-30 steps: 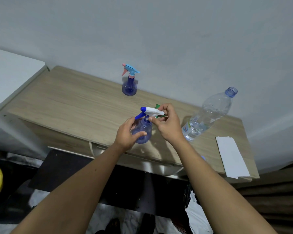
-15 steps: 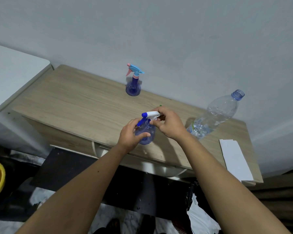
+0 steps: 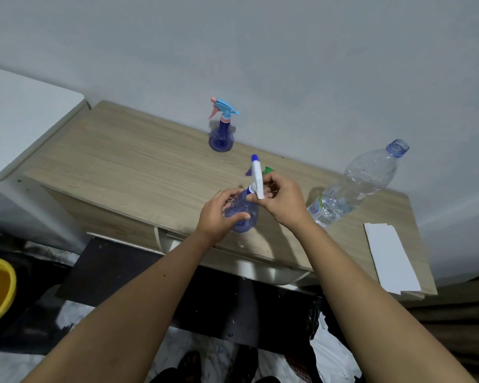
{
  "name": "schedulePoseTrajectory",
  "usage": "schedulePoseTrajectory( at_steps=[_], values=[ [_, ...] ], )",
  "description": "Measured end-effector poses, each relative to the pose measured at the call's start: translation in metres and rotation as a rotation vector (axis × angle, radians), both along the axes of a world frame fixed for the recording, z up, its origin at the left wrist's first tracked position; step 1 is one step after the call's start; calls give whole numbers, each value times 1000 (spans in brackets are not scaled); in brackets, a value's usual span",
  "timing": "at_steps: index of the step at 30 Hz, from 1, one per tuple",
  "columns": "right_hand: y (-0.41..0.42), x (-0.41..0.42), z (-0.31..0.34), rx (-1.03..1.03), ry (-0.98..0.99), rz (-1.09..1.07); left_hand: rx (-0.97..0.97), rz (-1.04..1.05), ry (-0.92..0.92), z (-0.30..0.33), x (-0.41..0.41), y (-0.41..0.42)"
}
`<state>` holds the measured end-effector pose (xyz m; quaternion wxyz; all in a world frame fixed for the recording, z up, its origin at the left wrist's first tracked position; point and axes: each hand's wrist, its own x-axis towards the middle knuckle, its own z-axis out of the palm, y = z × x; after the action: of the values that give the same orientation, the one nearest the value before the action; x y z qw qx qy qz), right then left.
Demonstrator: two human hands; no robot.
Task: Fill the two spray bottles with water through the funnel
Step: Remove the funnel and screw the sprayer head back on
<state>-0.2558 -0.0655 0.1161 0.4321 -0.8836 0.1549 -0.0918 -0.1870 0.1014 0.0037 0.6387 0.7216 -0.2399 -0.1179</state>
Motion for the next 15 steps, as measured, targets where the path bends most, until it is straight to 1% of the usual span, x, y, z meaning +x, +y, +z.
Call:
schedulePoseTrajectory(
  at_steps=[2,7,12,15],
  values=[
    [3,0,-4,27,-13,-38,7,6,-5,0,0,0],
    [1,-6,-8,108,0,-30,29,4,-29,0,1,0],
    [9,-1,-9,151,-8,-176,23,5,-45,1,2,1],
    [10,-5,-7,254,-9,-156,38,-5,-51,0,2,1]
  ],
)
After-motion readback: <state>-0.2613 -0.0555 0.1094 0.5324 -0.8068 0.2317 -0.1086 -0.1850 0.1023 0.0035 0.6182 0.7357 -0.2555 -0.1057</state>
